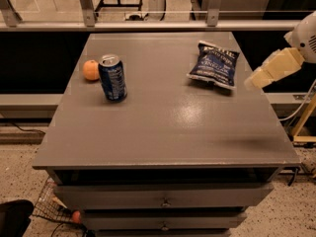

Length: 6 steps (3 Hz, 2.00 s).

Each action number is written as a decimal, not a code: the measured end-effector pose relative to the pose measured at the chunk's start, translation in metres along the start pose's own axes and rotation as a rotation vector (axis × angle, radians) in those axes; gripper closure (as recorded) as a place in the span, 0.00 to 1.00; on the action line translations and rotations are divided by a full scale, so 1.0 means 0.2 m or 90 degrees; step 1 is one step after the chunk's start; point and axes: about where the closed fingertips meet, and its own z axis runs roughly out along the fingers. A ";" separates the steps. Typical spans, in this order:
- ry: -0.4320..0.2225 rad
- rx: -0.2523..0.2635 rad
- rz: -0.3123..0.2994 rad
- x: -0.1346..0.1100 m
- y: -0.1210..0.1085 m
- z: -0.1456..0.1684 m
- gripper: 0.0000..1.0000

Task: Pick blue chip bag

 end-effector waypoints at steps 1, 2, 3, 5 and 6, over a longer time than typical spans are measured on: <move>-0.094 0.040 0.095 -0.09 -0.22 0.14 0.00; -0.121 0.067 0.097 -0.14 -0.28 0.13 0.00; -0.120 0.066 0.097 -0.14 -0.28 0.13 0.00; -0.095 0.052 0.116 -0.22 -0.24 0.25 0.00; -0.062 0.049 0.138 -0.27 -0.26 0.38 0.00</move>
Offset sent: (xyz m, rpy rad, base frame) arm 0.0450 -0.0086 -0.0035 0.1274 -0.0764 -0.1102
